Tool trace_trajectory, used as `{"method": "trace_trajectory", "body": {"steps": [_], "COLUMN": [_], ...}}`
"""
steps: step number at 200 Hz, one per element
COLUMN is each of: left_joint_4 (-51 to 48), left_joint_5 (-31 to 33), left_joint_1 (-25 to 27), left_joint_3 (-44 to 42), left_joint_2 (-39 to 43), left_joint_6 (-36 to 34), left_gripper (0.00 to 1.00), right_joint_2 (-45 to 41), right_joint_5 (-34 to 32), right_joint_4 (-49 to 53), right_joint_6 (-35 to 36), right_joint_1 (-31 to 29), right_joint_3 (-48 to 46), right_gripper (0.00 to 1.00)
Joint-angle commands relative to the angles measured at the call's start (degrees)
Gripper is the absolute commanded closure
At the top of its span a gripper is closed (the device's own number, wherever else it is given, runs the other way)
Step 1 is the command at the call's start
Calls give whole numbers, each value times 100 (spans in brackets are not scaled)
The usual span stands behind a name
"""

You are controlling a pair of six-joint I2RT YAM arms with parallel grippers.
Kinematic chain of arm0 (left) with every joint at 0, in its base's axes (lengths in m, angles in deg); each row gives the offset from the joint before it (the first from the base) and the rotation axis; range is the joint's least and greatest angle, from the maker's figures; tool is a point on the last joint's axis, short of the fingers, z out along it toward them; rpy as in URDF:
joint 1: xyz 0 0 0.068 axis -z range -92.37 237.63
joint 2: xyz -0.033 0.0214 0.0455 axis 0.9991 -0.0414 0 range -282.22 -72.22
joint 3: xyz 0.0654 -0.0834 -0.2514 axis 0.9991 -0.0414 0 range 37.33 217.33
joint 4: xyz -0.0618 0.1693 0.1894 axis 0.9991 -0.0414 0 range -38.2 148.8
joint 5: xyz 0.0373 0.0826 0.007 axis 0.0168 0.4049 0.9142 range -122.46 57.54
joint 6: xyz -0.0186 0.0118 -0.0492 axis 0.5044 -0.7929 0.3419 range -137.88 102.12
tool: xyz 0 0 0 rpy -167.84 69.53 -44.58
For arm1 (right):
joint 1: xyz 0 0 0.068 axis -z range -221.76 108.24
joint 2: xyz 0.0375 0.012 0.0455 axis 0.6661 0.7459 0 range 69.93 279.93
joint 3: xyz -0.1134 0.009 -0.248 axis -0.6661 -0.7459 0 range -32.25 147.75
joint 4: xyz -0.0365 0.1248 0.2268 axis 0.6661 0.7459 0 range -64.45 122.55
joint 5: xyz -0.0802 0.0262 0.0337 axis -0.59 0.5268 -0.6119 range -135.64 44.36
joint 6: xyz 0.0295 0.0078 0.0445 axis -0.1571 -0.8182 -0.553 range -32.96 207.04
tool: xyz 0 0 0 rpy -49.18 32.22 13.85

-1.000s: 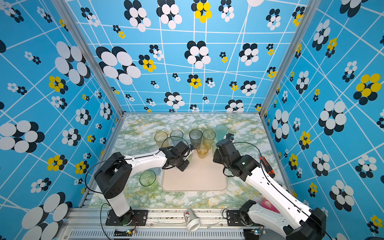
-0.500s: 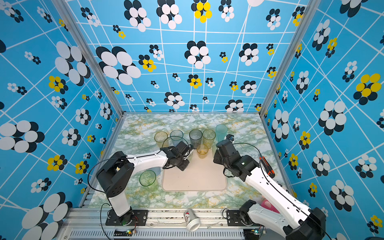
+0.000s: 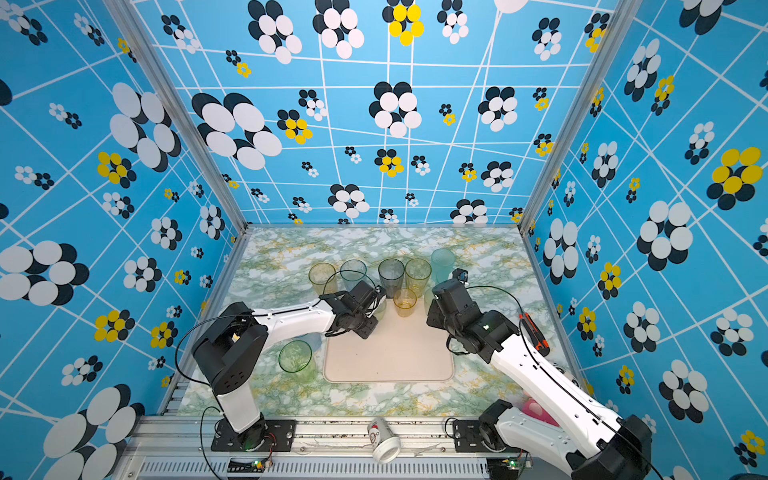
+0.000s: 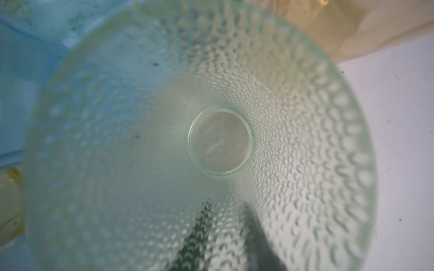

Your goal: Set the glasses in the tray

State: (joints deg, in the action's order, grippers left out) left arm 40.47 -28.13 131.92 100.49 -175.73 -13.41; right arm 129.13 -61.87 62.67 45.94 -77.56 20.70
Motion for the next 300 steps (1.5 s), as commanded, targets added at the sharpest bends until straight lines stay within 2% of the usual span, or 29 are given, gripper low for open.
{"method": "trace_trajectory", "body": {"steps": [1, 111, 187, 214, 238, 262, 300], "left_joint_4": [88, -44, -954, -1218, -1494, -1870, -2388], "left_joint_5": [105, 41, -40, -152, -404, -697, -328], "left_joint_1": [-60, -132, -130, -148, -447, -864, -1286], "left_joint_3": [171, 193, 212, 308, 683, 1188, 1970], "left_joint_2": [-82, 81, 1192, 1812, 2387, 2599, 2619], "left_joint_6": [-21, -56, -98, -21, 113, 277, 365], "left_gripper": [73, 73, 73, 73, 72, 72, 72], "right_joint_2": [-84, -68, 44, 145, 386, 602, 773], "right_joint_5": [-56, 36, 74, 76, 130, 399, 434], "right_joint_4": [145, 203, 387, 568, 674, 302, 292], "right_joint_6": [59, 83, 286, 426, 637, 823, 1267], "right_joint_1": [39, 55, 55, 64, 66, 66, 71], "right_joint_3": [-116, -90, 139, 313, 520, 495, 686], "right_gripper": [77, 76, 69, 67, 66, 66, 64]}}
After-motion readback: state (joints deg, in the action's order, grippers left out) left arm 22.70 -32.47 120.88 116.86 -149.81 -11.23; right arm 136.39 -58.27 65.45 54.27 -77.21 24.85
